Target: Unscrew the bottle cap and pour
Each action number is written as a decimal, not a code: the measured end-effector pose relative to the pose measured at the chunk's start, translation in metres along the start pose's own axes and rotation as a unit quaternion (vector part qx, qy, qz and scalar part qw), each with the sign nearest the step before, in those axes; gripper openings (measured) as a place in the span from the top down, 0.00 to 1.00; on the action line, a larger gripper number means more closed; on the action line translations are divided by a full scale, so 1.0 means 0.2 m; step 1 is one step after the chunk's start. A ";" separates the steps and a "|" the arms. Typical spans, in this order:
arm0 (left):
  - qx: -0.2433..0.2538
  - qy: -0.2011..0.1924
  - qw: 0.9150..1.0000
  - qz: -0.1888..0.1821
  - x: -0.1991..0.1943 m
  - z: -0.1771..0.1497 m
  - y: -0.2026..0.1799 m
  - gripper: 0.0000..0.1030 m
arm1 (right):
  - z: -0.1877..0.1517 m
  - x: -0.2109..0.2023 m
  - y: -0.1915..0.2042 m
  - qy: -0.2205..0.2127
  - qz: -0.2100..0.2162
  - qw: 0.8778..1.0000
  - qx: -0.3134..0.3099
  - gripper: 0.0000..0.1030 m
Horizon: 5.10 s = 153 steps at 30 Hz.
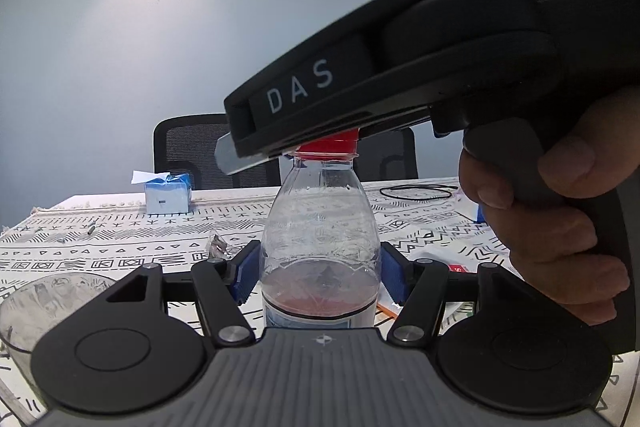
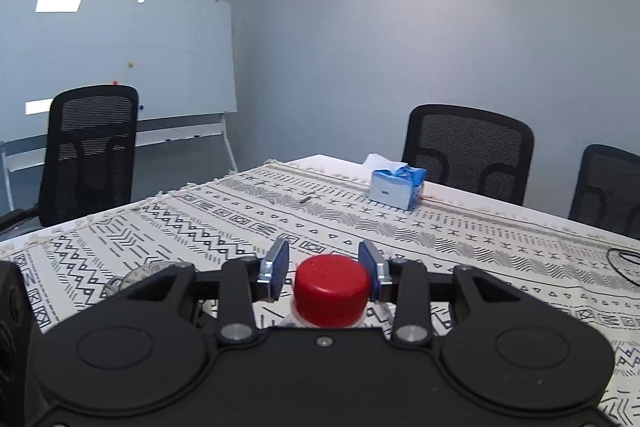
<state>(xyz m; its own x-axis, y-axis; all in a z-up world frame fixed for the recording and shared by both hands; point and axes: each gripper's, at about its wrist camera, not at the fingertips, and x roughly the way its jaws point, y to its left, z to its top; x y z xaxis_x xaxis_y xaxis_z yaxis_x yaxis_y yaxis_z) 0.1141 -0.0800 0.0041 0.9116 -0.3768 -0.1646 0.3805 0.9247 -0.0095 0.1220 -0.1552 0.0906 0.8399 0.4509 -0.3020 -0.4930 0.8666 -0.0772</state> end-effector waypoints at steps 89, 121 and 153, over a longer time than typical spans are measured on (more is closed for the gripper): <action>-0.011 0.017 0.998 -0.053 -0.02 0.00 -0.08 0.44 | -0.09 0.00 -0.48 -0.103 0.252 0.962 -0.031 0.68; -0.003 0.003 1.000 -0.031 -0.05 -0.03 -0.12 0.44 | -0.09 -0.17 -0.37 -0.084 0.169 0.981 -0.040 0.69; -0.003 0.000 1.000 -0.016 -0.01 -0.02 -0.12 0.44 | -0.08 -0.06 -0.27 -0.092 0.098 0.991 0.004 0.68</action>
<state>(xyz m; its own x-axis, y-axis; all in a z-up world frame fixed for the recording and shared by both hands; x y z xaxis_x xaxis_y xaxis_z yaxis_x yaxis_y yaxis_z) 0.1026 -0.1008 0.0011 0.8987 -0.4067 -0.1644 0.4089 0.9123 -0.0215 0.1356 -0.2109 0.0828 0.7560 0.6411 -0.1319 -0.6493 0.7601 -0.0273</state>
